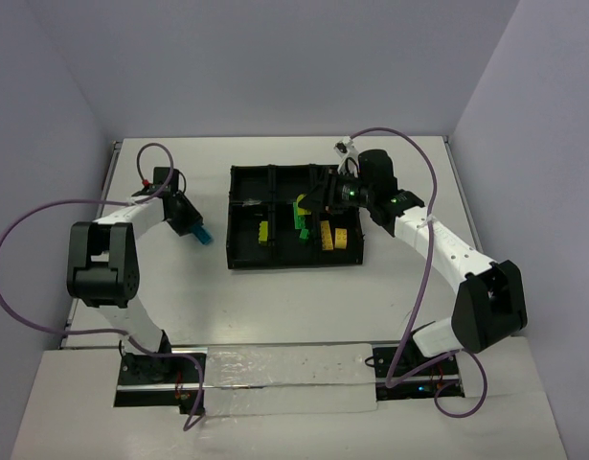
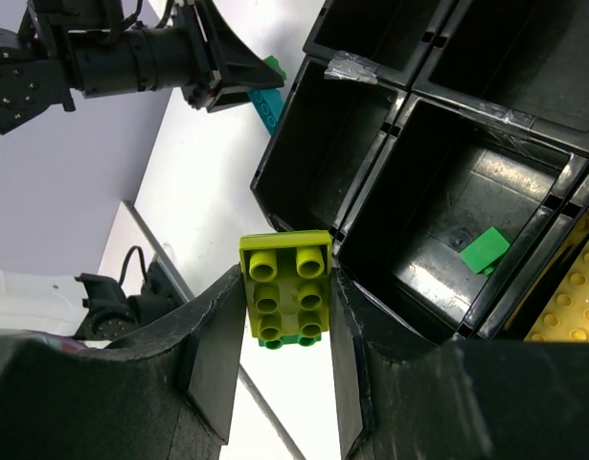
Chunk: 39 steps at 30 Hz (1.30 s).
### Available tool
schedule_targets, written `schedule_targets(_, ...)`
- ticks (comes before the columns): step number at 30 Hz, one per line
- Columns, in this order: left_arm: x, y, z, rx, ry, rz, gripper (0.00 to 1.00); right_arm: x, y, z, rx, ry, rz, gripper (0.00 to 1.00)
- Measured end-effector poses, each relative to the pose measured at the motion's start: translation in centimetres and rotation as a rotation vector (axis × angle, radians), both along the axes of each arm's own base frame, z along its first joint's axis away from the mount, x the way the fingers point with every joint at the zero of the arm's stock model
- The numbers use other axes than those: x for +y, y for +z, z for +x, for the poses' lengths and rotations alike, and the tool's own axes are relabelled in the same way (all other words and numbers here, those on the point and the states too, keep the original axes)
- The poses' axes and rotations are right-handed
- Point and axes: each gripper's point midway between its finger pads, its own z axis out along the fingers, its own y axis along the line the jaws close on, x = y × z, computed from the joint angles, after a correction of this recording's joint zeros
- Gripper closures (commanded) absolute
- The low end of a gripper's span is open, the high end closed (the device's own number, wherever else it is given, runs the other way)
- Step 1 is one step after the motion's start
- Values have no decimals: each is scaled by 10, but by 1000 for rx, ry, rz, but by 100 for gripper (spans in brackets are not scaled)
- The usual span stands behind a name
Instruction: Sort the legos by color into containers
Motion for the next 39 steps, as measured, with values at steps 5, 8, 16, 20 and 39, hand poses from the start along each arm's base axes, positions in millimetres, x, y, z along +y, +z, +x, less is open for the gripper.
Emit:
schedule_targets(5, 5, 4, -1, -1, 26, 19, 5, 0, -1, -1, 4, 1, -5, 100)
schedule_targets(8, 6, 21, -3, -29, 27, 22, 1, -1, -2, -1, 5, 1, -5, 100)
schedule_targets(16, -18, 165, 3, -422, -113, -49, 14, 2, -1, -3, 5, 18, 13, 100)
schedule_targets(20, -85, 242, -20, -690, -419, -257, 13, 11, 4, -13, 14, 83, 79, 100)
schedule_targets(39, -241, 245, -145, -703, -1222, -791, 11, 33, 65, -46, -88, 303, 314, 100)
